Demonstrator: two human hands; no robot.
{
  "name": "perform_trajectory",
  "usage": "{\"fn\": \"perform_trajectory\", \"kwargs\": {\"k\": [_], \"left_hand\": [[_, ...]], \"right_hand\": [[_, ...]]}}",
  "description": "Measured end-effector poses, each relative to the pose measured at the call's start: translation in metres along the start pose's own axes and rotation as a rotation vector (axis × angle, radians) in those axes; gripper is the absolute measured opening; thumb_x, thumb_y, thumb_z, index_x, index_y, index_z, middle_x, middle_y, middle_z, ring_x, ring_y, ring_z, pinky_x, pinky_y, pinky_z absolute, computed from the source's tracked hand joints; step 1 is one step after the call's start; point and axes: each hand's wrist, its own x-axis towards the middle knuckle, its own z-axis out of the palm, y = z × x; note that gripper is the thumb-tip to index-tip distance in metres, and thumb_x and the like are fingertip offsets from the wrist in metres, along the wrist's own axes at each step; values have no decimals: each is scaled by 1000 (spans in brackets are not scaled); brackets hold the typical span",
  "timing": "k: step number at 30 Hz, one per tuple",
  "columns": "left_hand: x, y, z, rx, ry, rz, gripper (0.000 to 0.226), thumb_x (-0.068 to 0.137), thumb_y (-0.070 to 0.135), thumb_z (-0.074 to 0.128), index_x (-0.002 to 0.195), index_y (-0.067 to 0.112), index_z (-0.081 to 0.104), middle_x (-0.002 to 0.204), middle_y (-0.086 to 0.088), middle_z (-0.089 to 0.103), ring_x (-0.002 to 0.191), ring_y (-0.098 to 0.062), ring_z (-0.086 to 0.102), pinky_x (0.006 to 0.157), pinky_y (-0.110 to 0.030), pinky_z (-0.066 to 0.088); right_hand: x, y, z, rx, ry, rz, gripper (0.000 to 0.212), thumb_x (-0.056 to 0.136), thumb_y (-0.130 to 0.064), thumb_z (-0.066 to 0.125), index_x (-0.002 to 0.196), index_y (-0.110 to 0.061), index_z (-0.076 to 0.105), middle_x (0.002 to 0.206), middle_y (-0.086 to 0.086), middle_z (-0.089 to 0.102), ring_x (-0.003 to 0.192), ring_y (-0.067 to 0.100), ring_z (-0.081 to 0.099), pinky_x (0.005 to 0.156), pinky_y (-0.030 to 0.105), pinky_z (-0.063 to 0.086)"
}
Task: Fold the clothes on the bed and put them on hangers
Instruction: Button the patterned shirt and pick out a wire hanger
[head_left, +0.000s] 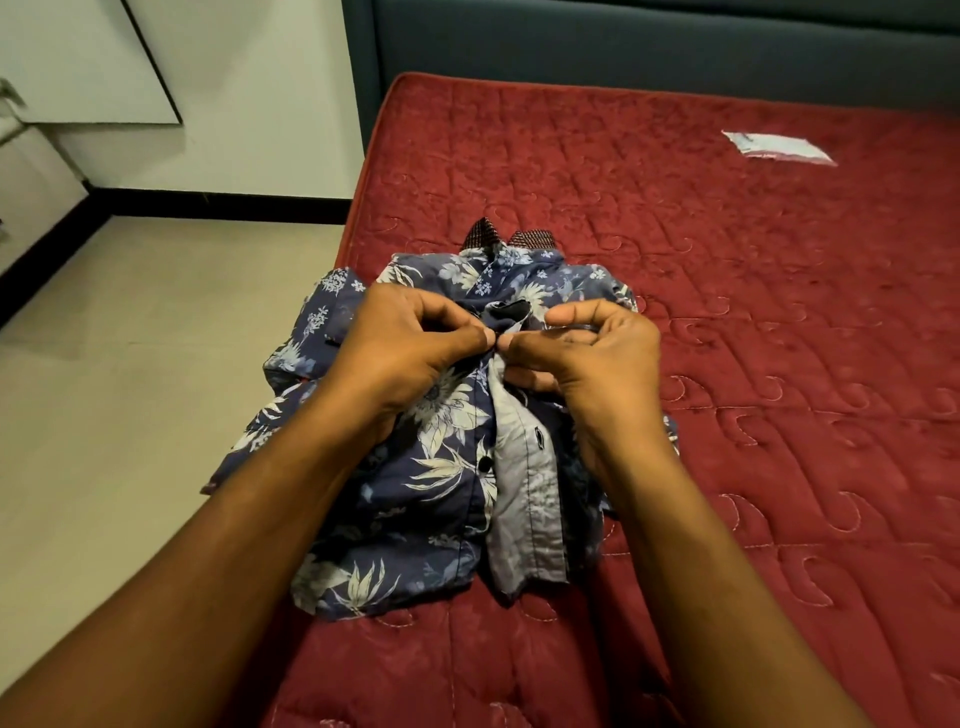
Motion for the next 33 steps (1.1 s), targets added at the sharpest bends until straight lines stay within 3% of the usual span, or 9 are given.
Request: {"fn": "perform_trajectory", "kwargs": {"k": [7, 13, 17, 19, 23, 26, 28, 30, 33], "left_hand": [[2, 0, -3, -58, -24, -44, 6, 78, 3, 82, 81, 4, 76, 75, -5, 76, 68, -10, 69, 68, -18, 56], [2, -1, -4, -123, -64, -116, 12, 77, -1, 81, 84, -7, 73, 68, -8, 71, 53, -7, 60, 51, -14, 47], [2, -6, 0, -87, -51, -83, 10, 76, -1, 81, 84, -1, 75, 75, -8, 75, 66, -11, 69, 69, -17, 57], [1, -7, 1, -95, -56, -101, 9, 76, -2, 80, 83, 0, 75, 75, -7, 75, 66, -9, 69, 67, -16, 56], [0, -10, 6, -133, 17, -130, 7, 78, 0, 81, 83, 2, 76, 78, -11, 76, 67, -13, 70, 66, -18, 57], [-4, -6, 12, -91, 96, -101, 7, 83, 8, 80, 85, 2, 78, 80, -15, 77, 66, -15, 69, 65, -21, 57], [-6, -4, 14, -150, 66, -82, 14, 84, 8, 79, 90, -5, 77, 78, -14, 76, 65, -12, 70, 62, -17, 55], [-5, -5, 13, -185, 51, -72, 14, 84, 6, 79, 90, -6, 75, 80, -15, 77, 69, -14, 72, 66, -18, 57], [-2, -11, 10, -108, 96, -73, 4, 84, 5, 78, 84, 2, 77, 81, -16, 76, 70, -17, 69, 70, -25, 58]], "right_hand": [[0, -4, -5, 134, -60, 122, 31, 85, 18, 65, 108, 1, 53, 70, 19, 72, 56, 25, 71, 55, 31, 62], [6, 1, -11, 113, -95, 163, 42, 75, 18, 76, 107, -1, 56, 72, 11, 74, 61, 23, 72, 60, 31, 63], [7, 4, -11, 36, -76, 120, 37, 75, 18, 77, 101, -1, 59, 67, 8, 72, 55, 17, 69, 56, 28, 60], [7, 5, -12, -6, -67, 91, 38, 74, 17, 79, 100, -2, 60, 65, 7, 70, 55, 20, 66, 55, 28, 57], [8, 13, -8, -288, 60, -133, 35, 71, 6, 86, 88, -14, 62, 64, 1, 72, 59, 18, 69, 60, 34, 58], [3, 17, -1, -610, 168, -473, 25, 70, -8, 82, 83, -18, 63, 66, -7, 71, 60, 1, 67, 63, 24, 57], [-1, 15, 1, -699, 131, -652, 22, 75, -10, 81, 87, -15, 63, 69, -8, 69, 61, 1, 66, 61, 18, 53], [0, 15, 0, -725, 85, -726, 24, 78, -10, 82, 90, -14, 62, 72, -8, 69, 63, 2, 67, 60, 15, 52], [3, 16, -4, -692, 22, -652, 31, 75, -6, 84, 96, -14, 62, 75, -8, 72, 66, 2, 70, 63, 18, 56]]}}
